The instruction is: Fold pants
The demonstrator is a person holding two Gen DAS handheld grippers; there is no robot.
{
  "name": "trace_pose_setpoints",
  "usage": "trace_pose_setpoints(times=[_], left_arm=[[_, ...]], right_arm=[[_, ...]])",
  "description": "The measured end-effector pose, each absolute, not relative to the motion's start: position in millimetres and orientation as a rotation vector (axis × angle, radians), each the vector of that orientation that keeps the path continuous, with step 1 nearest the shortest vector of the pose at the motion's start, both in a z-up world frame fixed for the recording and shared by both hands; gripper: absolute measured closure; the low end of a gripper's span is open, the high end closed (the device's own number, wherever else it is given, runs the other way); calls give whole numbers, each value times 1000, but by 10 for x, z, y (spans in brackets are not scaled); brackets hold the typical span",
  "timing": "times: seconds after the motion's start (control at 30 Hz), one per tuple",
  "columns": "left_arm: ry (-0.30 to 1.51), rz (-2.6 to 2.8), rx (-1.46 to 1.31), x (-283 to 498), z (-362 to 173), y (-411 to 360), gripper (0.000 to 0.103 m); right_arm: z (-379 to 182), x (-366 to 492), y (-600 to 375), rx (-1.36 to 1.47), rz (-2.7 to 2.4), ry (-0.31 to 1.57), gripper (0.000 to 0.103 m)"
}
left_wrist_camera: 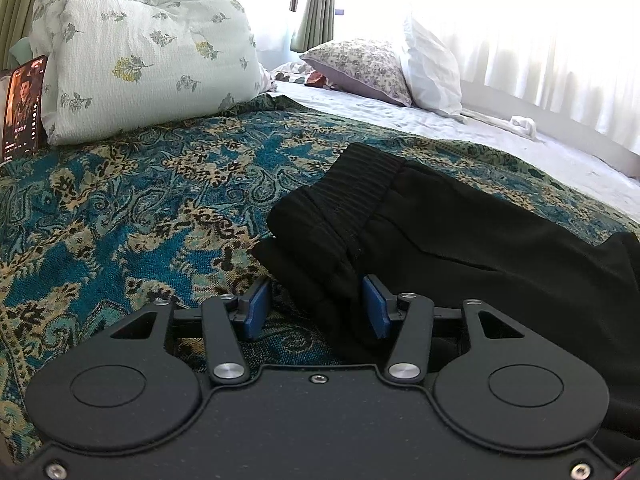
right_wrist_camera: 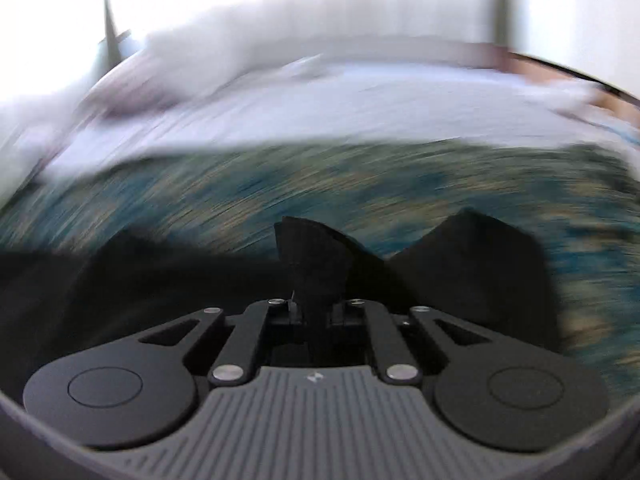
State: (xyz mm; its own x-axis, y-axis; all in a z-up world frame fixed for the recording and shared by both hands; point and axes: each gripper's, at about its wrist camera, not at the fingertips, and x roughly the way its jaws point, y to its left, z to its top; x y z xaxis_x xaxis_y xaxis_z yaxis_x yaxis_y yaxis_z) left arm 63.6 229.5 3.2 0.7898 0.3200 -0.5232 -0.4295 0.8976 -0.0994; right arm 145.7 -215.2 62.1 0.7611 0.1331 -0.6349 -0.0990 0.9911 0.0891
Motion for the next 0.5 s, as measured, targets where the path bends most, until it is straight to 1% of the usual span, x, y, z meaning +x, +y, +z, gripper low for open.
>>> trace_pose_setpoints(times=[0.1,0.23,0.3,0.37,0.4,0.43,0.5], left_arm=[[521,406,-221,634,35,2294,53],[512,402,-227,627,26,2304,53],[508,401,-228,625,20,2298,52],[506,399,-230,614,13,2297,52],[506,397,-233,616,13,2304,52],[506,396,-235,610,12,2299,51],[505,392,-240,604,11,2305,51]], right_arm=[[370,1317,-1445,-35,268,739,92],[246,996,-835,-244,280,656,90],[225,919,-702,-293,284,649,84],[231,845,-619,-338,284,638,81],[236,814,-606,-358,274,632,58],[262,788,-639,-357,280,631,48],[305,685,-707,-310,309,634,37]])
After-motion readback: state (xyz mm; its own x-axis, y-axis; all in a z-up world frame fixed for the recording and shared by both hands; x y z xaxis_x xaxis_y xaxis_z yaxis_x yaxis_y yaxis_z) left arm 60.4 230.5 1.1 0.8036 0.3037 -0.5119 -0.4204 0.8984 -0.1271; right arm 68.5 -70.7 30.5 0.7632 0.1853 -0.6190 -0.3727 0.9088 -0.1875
